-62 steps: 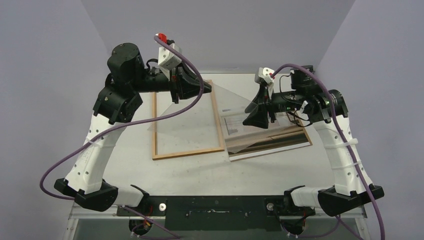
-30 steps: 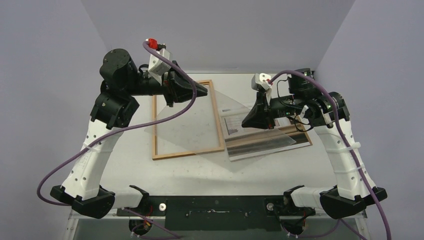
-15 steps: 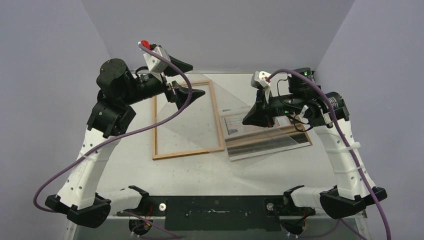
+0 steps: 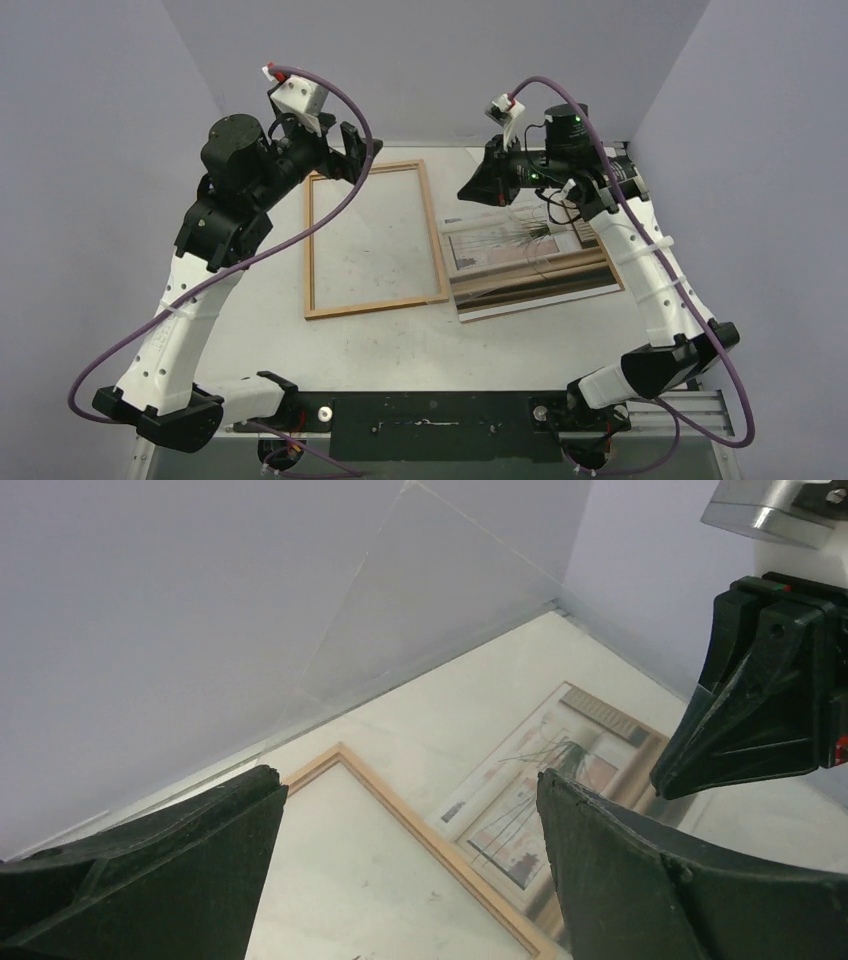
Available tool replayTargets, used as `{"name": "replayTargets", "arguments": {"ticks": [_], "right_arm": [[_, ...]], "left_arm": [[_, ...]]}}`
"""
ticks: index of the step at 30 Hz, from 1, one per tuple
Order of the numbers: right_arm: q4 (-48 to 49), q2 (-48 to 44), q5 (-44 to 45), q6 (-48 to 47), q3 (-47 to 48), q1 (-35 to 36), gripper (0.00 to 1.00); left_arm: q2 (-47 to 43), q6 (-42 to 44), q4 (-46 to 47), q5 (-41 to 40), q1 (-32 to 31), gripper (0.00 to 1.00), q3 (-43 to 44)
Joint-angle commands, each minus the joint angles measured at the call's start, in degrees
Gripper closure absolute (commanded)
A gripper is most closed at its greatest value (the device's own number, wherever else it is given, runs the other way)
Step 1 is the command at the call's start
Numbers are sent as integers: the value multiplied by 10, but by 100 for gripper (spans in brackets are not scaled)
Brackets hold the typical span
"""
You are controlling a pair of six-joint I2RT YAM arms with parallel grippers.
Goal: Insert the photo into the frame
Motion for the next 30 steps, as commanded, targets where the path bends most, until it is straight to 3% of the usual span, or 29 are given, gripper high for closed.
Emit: {"name": "replayTargets", "arguments": {"ticks": [1, 6, 9, 14, 20, 24, 30], "right_arm": [[165, 24, 33, 127, -10, 4, 100], [231, 117, 48, 214, 22, 3, 100], [274, 176, 68, 312, 44, 3, 100], [341, 264, 93, 502, 60, 0, 100], [385, 308, 110, 628, 44, 4, 100], [444, 314, 124, 688, 18, 11, 100], [432, 326, 152, 714, 44, 32, 100]], "left_arm": [[-5, -3, -6, -116, 8, 3, 14], [39, -19, -44, -200, 26, 3, 43], [81, -71, -76, -208, 65, 3, 53], [144, -163, -103, -134, 160, 3, 34], [179, -230, -79, -52, 264, 6, -55], [206, -233, -74, -14, 311, 10, -112], [247, -219, -77, 25, 361, 15, -162]]}}
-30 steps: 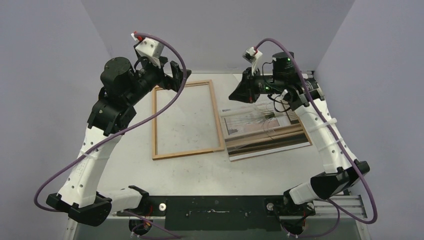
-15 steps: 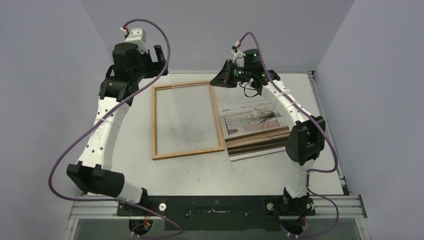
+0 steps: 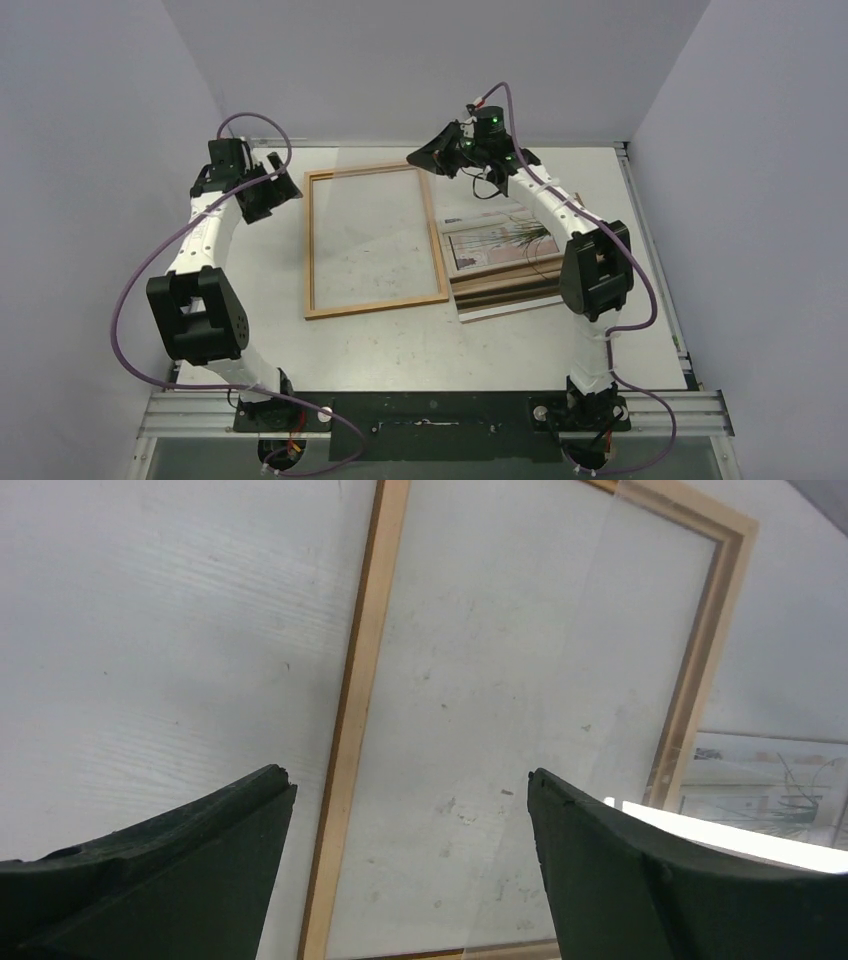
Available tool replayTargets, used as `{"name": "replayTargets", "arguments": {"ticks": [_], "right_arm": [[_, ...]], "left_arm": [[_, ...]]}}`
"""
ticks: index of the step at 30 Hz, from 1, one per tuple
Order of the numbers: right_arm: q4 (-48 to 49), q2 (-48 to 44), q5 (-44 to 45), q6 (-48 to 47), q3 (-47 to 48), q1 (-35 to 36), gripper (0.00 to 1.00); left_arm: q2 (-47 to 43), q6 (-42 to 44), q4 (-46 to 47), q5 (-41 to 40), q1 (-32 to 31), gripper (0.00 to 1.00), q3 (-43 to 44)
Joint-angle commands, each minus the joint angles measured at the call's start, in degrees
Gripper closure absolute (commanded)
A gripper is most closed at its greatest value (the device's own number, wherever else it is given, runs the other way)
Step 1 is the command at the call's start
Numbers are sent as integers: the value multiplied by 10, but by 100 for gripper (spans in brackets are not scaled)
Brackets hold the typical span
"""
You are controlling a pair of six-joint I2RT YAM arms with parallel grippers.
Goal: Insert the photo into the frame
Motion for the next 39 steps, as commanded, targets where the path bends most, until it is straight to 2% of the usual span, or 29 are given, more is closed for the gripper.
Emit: {"name": "replayTargets", "arguments": {"ticks": [1, 10, 15, 19, 22, 26, 30, 33, 39], "right_arm": [[46, -2, 22, 56, 36, 25, 100], [71, 33, 28, 31, 47, 80, 100], [57, 49, 25, -12, 41, 96, 100], [57, 68, 31, -50, 31, 97, 100], [79, 85, 21, -73, 19, 93, 100], [146, 89, 0, -66, -4, 88, 100], [146, 89, 0, -66, -21, 82, 100], [180, 86, -3, -42, -48, 76, 100], [189, 93, -22, -30, -65, 68, 100]], "left_arm": [[22, -7, 6, 64, 33, 19, -18], [84, -8, 24, 125, 66, 47, -37], [115, -37, 44, 95, 67, 54, -52], [127, -55, 56, 44, 77, 57, -62], [135, -63, 75, 42, 86, 58, -70], [150, -62, 85, 70, 86, 58, -71], [166, -59, 122, 112, 86, 56, -80], [190, -54, 112, 131, 86, 55, -61], [230, -68, 132, 162, 86, 55, -47]]}}
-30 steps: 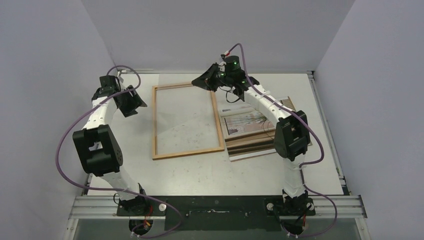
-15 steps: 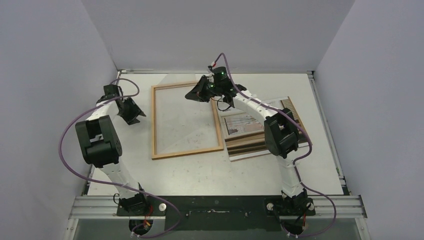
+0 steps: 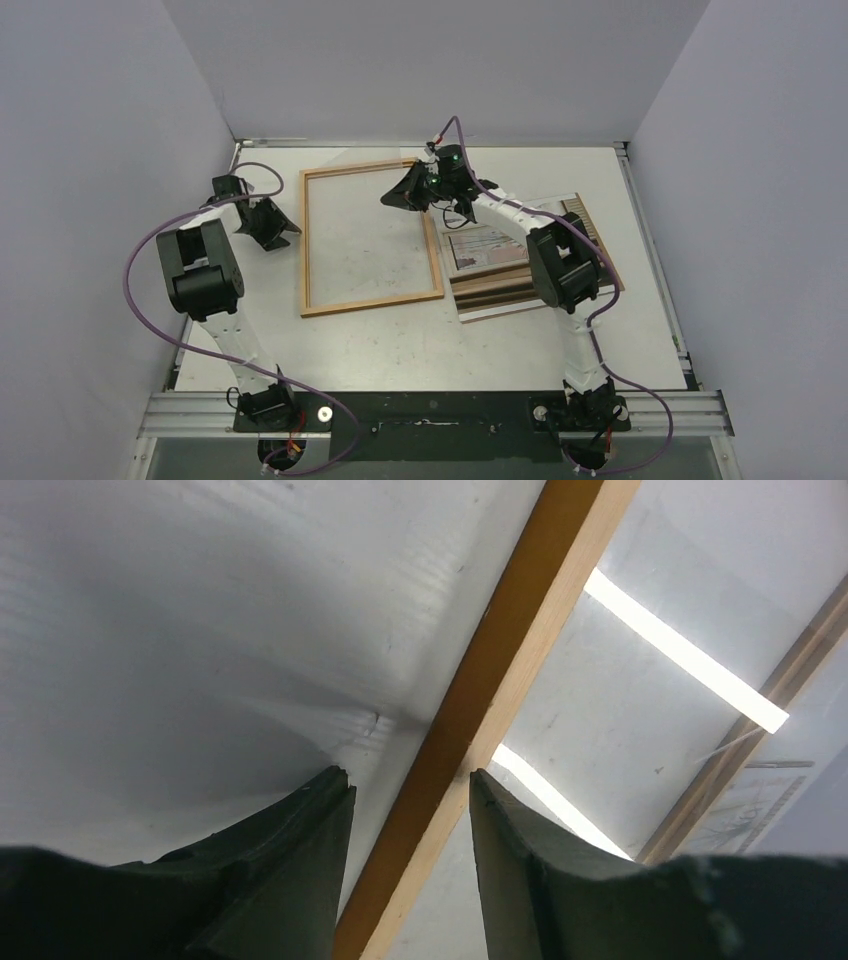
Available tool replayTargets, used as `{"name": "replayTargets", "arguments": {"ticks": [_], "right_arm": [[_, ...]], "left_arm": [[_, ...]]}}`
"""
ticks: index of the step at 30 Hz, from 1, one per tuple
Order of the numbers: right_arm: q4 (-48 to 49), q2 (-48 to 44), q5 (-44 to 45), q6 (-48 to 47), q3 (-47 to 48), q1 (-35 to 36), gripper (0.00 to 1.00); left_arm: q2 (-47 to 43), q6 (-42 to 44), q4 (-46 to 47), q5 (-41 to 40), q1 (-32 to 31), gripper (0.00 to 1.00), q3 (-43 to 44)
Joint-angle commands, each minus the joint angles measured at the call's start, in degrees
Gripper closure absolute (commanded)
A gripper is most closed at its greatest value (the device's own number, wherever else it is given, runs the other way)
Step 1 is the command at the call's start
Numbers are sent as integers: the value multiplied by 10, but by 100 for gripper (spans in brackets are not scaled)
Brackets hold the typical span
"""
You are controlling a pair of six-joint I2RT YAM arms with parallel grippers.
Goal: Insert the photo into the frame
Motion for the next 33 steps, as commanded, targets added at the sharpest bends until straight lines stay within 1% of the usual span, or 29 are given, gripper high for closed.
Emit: {"name": "replayTargets", "arguments": {"ticks": [1, 3, 7, 12, 20, 26, 29, 33], "right_arm": [[66, 2, -29, 17, -8, -8, 100], [75, 4, -32, 19, -19, -9, 100], [86, 13, -38, 22, -27, -11, 100], [131, 21, -43, 51, -47, -14, 100], [167, 30, -56, 62, -66, -16, 100], [210, 45, -107, 23, -74, -19, 100], [276, 56, -122, 57, -90, -21, 100], [378, 75, -126, 135, -101, -21, 100]], "left_arm": [[28, -10, 49, 37, 1, 56, 20], [32, -19, 67, 44, 1, 60, 13], [41, -20, 75, 57, 0, 70, 17], [45, -22, 78, 63, 0, 75, 14], [50, -24, 77, 66, 0, 78, 17], [56, -26, 75, 70, -1, 78, 21], [60, -29, 74, 78, -1, 78, 25], [62, -30, 75, 81, -4, 79, 30]]}}
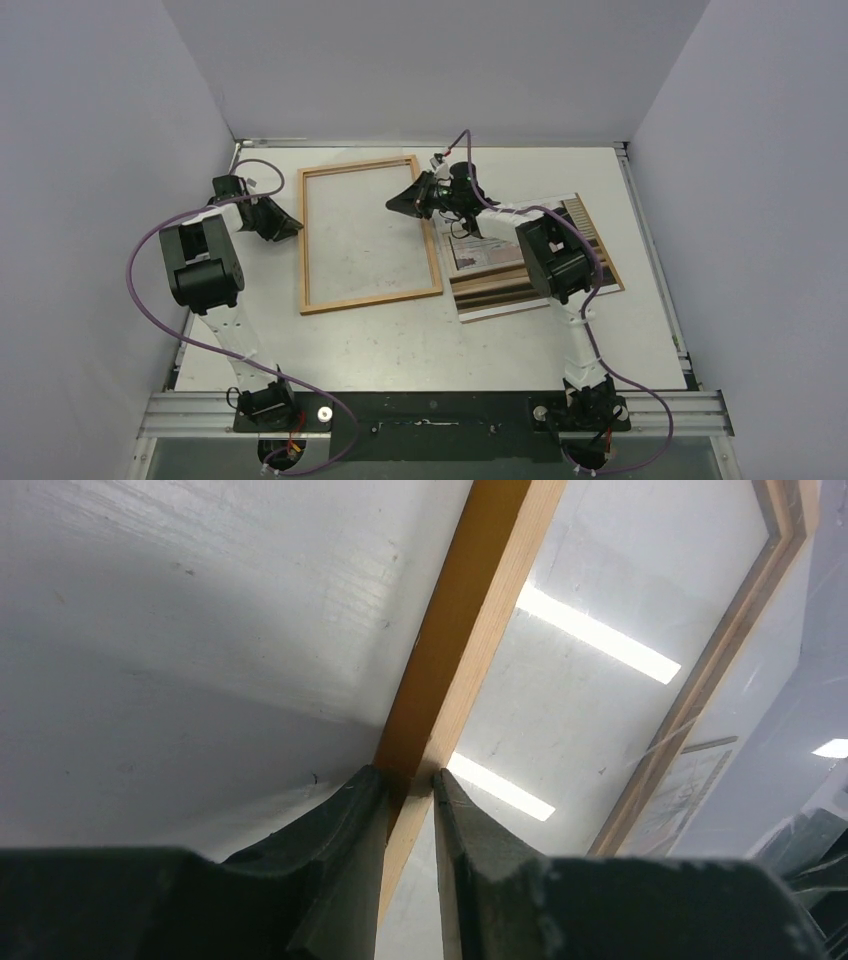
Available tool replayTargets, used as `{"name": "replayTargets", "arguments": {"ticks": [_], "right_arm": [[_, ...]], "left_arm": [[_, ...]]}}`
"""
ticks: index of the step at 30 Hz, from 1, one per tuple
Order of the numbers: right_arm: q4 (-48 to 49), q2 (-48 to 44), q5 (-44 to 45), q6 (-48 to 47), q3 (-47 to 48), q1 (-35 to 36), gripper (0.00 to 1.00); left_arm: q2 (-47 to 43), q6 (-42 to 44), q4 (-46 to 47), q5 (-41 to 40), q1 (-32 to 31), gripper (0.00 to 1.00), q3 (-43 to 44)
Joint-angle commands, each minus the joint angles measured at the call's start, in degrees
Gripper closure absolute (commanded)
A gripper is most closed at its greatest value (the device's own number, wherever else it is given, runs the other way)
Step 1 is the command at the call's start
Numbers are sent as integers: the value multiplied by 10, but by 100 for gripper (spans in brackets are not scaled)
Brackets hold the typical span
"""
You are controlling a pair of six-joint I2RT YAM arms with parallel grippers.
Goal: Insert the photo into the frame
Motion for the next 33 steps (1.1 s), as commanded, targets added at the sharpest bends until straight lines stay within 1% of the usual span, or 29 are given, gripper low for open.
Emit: {"name": "replayTargets", "arguments": {"ticks": [1, 3, 7, 10, 17, 21, 27, 33], "right_arm": [[159, 30, -30, 83, -13, 9, 100], [172, 33, -25, 96, -12, 9, 100], [114, 26, -17, 62, -6, 9, 100], [98, 23, -12, 54, -9, 9, 100], [151, -1, -7, 81, -31, 3, 100], [152, -14, -16, 71, -28, 2, 100], [105, -19, -15, 32, -18, 3, 100], [130, -26, -17, 36, -20, 1, 100]], "left_arm": [[21, -1, 6, 1, -6, 78, 15], [20, 0, 5, 0, -7, 79, 14], [20, 1, 4, -3, -8, 79, 14], [19, 2, 3, -4, -8, 79, 13], [22, 6, -7, -19, -12, 80, 16], [25, 7, -12, -24, -12, 81, 19], [24, 7, -13, -25, -13, 82, 20], [27, 11, -18, -27, -14, 82, 21]]}}
